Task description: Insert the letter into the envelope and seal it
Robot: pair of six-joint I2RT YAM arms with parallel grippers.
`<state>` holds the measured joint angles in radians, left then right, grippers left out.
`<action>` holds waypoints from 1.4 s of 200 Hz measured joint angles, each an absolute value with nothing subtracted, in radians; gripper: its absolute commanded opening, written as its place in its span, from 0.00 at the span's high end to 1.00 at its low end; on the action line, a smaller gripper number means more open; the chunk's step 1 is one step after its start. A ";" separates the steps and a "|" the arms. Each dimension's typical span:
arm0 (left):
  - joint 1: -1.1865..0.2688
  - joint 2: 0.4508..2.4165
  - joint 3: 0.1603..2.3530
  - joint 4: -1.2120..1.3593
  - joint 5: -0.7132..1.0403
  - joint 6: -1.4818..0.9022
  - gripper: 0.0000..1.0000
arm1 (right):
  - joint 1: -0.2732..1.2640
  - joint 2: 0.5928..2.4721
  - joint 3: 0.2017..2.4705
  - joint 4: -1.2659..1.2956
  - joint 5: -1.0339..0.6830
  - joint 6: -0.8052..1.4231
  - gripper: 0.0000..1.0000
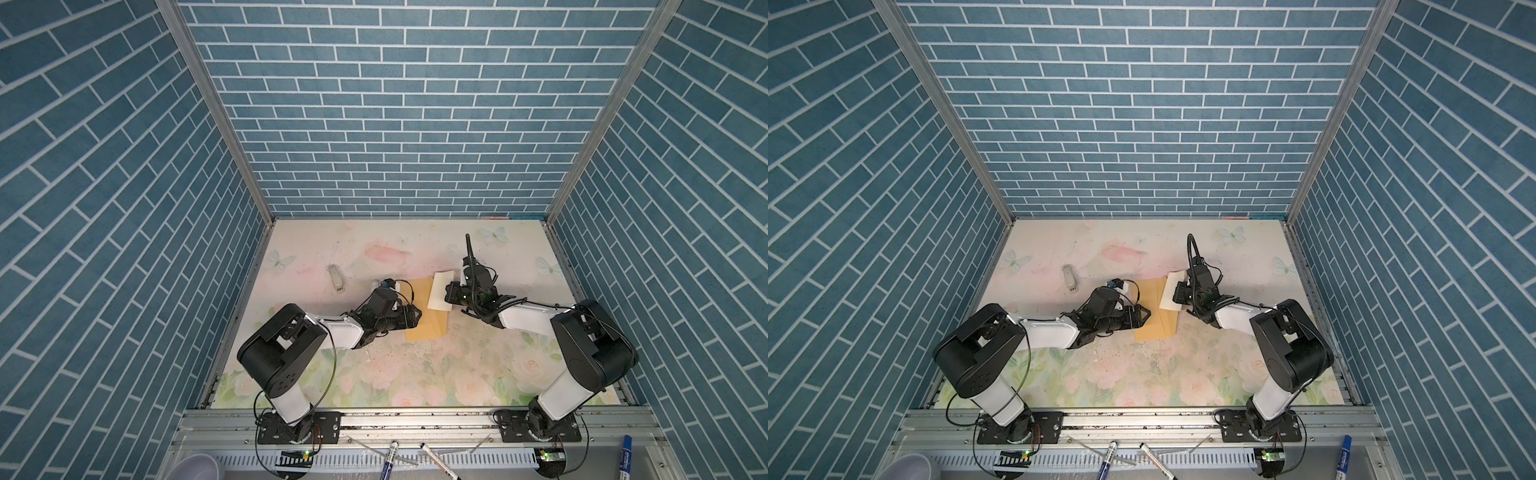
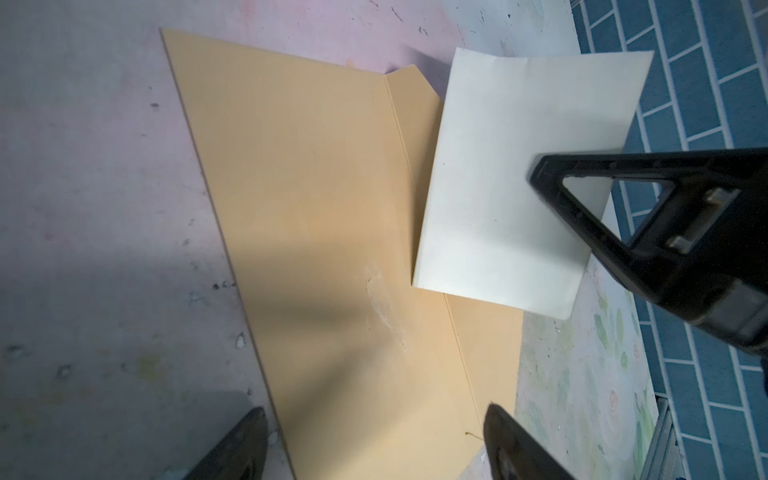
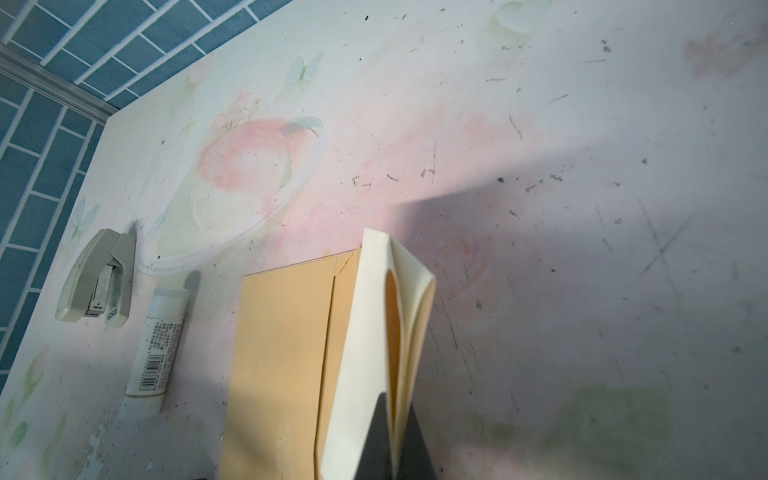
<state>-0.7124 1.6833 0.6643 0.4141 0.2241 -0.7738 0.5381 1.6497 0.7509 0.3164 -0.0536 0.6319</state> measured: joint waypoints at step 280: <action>-0.712 1.731 0.684 0.480 0.236 -0.794 0.19 | 0.537 1.739 0.752 0.327 -0.162 0.722 1.00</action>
